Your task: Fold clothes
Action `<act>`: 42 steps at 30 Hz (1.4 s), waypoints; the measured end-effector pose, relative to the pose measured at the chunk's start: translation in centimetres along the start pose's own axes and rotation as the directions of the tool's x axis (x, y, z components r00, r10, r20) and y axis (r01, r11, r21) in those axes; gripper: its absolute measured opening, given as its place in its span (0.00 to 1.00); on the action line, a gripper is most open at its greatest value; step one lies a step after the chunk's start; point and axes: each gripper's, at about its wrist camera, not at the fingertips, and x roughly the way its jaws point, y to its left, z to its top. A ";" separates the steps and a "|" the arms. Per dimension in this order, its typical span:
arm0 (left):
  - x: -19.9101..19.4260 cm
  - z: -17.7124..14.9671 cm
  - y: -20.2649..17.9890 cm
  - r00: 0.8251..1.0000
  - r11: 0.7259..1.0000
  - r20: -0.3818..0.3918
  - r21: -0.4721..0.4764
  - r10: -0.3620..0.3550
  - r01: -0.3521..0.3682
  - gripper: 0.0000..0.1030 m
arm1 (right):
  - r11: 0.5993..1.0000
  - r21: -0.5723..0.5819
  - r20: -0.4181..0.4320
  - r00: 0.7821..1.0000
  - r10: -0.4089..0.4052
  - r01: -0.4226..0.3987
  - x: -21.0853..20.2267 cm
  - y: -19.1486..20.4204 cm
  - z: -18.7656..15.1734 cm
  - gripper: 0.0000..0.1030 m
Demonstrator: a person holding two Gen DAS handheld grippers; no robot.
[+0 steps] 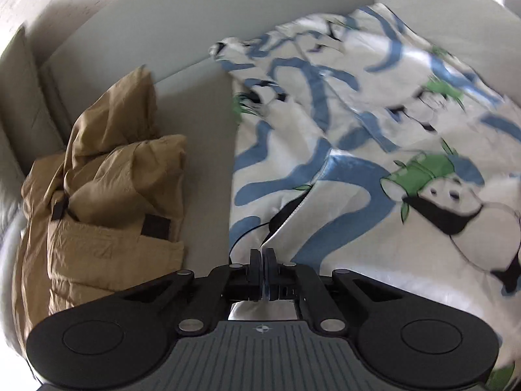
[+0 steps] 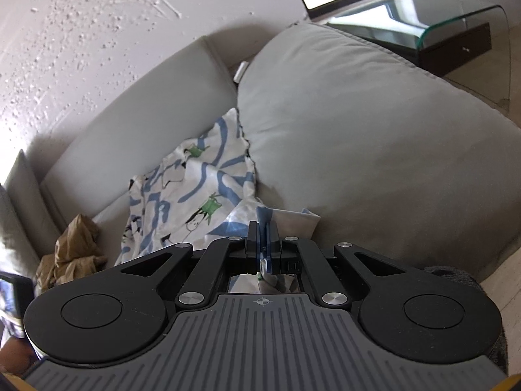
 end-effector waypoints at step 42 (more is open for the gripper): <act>-1.9 -5.7 11.2 0.981 0.951 -0.068 -0.269 -0.179 0.155 0.02 | 0.999 -0.036 -0.053 0.998 0.035 -0.037 3.3 0.8 0.7 0.03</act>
